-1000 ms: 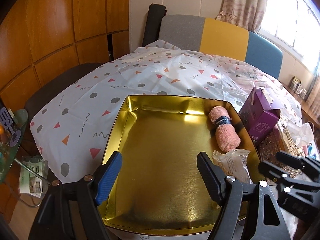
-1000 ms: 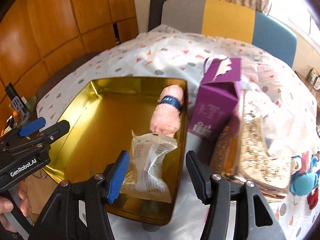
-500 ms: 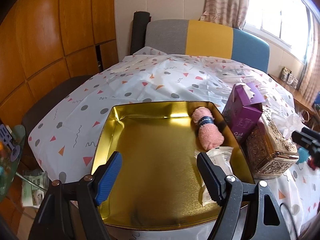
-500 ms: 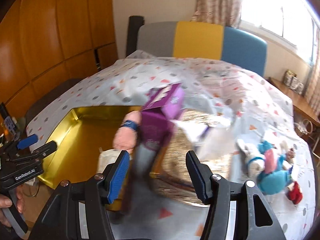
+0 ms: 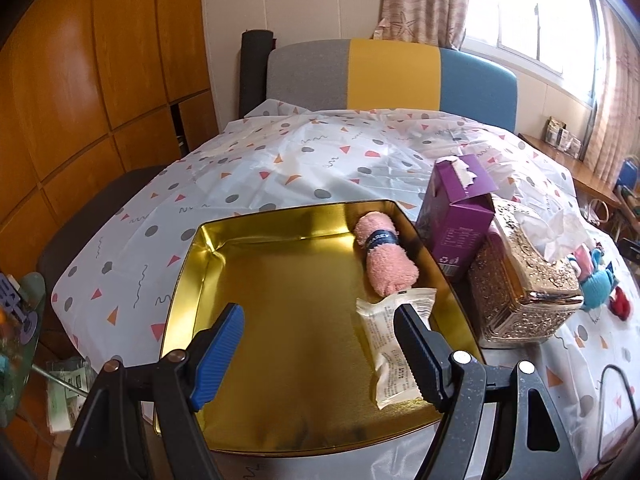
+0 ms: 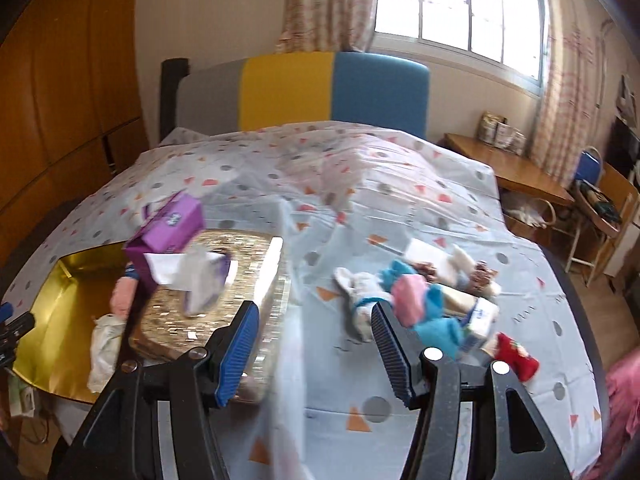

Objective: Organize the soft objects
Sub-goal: 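Move both tools back toward the remaining soft items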

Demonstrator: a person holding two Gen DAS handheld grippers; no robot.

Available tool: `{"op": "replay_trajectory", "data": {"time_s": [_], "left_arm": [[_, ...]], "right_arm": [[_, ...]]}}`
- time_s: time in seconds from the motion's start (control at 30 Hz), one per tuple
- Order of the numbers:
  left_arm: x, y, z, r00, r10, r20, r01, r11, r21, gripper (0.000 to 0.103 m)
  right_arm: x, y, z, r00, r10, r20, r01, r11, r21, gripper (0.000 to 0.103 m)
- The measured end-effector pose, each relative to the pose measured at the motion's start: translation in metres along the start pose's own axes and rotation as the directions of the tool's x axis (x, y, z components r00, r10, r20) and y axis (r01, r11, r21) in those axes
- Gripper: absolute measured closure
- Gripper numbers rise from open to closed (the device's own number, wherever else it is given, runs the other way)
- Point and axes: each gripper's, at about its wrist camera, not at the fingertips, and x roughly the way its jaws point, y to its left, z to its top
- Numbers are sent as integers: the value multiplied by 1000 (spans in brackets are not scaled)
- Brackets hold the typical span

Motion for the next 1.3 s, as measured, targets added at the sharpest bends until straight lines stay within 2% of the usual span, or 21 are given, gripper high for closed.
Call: {"op": "replay_trajectory", "data": {"time_s": [0.2,0.37,0.5,0.67,0.8,0.9,0.97,1.07,1.17,1.27,1.3], "left_arm": [[-5,-11,2,1000,-25,11,24,999,28,25],[-11,-17,10,998,-55,28,54,998,37,25],[-22,-33,22,994,-96,53,92,994,66,25],[-34,-69,40,981,-179,81,165,975,150,25],[-41,-115,58,959,-276,71,251,936,247,25],[-45,-155,71,933,-357,47,326,892,312,25],[-42,-183,80,908,-420,-3,399,860,318,26],[-30,-226,89,876,-472,-104,480,823,306,29],[-15,-270,90,865,-473,-166,501,804,319,31],[9,-308,88,847,-468,-253,529,793,302,39],[15,-318,86,850,-458,-261,523,794,310,41]], "right_arm": [[2,-55,-6,993,-115,17,113,991,75,44],[12,-111,-17,975,-222,6,218,960,176,44],[13,-158,-34,956,-293,-24,284,900,331,44],[15,-200,-52,941,-317,-121,334,804,491,44],[11,-215,-60,950,-279,-140,308,760,572,44],[10,-217,-62,955,-261,-143,294,752,590,44],[11,-217,-61,958,-248,-143,283,753,594,44],[11,-215,-59,965,-225,-135,261,757,599,44],[12,-214,-57,969,-210,-132,246,760,601,44],[12,-215,-57,972,-191,-135,234,756,612,44],[12,-216,-58,974,-184,-135,228,753,618,44]]}}
